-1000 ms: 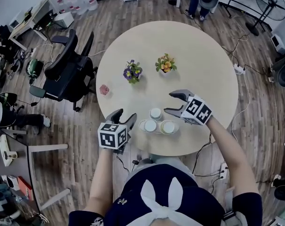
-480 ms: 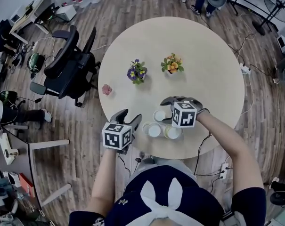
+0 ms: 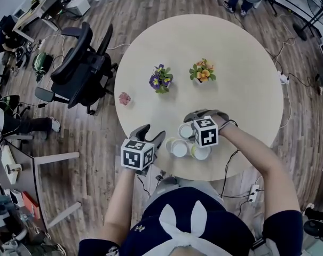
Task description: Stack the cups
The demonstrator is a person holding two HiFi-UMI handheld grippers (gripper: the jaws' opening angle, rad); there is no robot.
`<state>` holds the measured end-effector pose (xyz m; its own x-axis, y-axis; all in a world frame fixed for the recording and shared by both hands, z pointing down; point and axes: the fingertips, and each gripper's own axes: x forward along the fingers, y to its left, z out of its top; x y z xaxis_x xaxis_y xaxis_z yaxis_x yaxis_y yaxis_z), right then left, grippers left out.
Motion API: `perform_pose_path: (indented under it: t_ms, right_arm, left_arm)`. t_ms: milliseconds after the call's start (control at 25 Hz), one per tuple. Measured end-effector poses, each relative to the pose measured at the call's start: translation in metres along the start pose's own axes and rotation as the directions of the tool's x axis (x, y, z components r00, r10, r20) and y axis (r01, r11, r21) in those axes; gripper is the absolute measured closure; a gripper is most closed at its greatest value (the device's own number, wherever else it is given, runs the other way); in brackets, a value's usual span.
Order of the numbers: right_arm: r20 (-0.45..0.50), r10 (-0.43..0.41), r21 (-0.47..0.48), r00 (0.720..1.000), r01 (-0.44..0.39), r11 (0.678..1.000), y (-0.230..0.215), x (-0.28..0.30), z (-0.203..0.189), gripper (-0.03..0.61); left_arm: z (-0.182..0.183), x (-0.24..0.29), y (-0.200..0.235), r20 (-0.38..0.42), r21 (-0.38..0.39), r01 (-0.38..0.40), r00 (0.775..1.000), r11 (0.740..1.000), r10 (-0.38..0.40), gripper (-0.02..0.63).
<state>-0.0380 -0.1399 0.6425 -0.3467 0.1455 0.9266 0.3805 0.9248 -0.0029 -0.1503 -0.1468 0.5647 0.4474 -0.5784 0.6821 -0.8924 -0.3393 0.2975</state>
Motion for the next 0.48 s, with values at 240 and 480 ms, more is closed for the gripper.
perform_pose_path:
  t_ms: [240,480]
  right_arm:
    - [0.02,-0.001,0.016,1.0,0.0,1.0,-0.0008,0.0046,0.0026,0.33]
    - [0.03,-0.026,0.043,0.999,0.025,0.999,-0.0026,0.004,0.0038,0.333]
  left_arm:
    - [-0.0066,0.0041,-0.0033,-0.02,0.005,0.013,1.0,1.0,-0.013,0.337]
    - [-0.0091,0.0041,-0.0015,-0.021,0.004,0.008,1.0,1.0,-0.008,0.337]
